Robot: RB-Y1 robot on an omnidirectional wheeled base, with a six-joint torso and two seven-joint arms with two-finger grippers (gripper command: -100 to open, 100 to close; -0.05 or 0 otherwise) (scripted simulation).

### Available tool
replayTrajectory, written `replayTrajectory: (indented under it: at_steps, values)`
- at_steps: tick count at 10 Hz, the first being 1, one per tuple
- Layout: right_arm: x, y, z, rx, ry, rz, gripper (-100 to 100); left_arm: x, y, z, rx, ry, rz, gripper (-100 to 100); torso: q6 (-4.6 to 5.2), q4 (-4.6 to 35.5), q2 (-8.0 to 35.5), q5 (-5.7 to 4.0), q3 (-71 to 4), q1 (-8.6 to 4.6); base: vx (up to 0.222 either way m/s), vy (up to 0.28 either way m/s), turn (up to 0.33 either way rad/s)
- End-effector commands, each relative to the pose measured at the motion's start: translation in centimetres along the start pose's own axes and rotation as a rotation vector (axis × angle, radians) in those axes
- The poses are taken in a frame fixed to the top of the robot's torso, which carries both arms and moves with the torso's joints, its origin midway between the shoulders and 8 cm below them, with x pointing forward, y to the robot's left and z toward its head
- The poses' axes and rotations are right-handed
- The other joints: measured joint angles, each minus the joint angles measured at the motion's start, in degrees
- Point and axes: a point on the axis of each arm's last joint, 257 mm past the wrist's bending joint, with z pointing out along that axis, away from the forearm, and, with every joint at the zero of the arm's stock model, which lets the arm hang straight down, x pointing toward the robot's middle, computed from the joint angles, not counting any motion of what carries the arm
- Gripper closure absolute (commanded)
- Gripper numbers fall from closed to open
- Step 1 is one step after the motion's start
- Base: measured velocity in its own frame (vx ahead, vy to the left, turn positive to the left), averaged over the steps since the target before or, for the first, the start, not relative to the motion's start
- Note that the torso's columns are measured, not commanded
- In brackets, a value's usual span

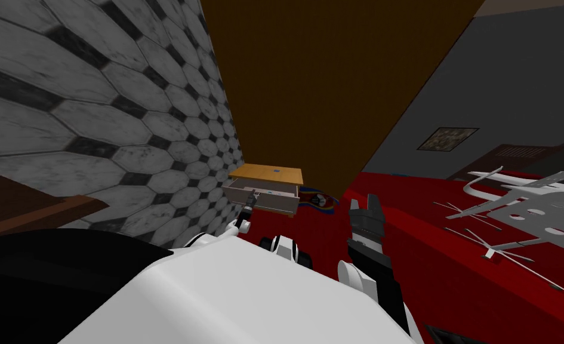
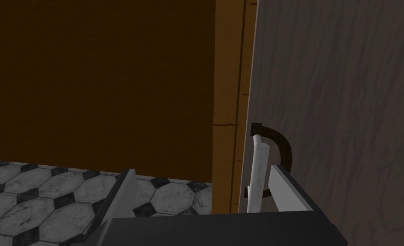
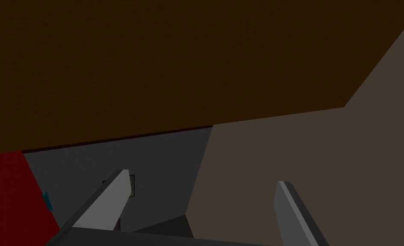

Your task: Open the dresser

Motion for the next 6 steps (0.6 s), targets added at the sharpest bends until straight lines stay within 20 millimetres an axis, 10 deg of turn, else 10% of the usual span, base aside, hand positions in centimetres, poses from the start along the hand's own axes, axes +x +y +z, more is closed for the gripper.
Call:
replayTrajectory:
  at_steps: [1, 2, 6]
  values:
    - [0.00, 0.00, 0.00, 0.000, 0.000, 0.000, 0, 0.13, -0.44, 1.27, 0.002, 0.001, -0.001, -100, 0.00, -0.01, -0.06, 0.00, -0.04, 0.02, -0.042, -0.009, -0.001]
    - [-0.01, 0.00, -0.01, 0.000, 0.000, 0.000, 0, 0.10, -0.33, 1.37, -0.004, 0.000, -0.001, 0, -0.02, -0.01, -0.14, -0.02, -0.09, -0.01, -0.009, -0.001, 0.000]
    - [-0.01, 0.00, -0.01, 0.000, 0.000, 0.000, 0, 0.10, -0.29, 1.32, -0.004, 0.000, -0.001, 0, 0.00, 0.00, -0.02, 0.00, -0.01, -0.01, 0.000, 0.000, 0.000]
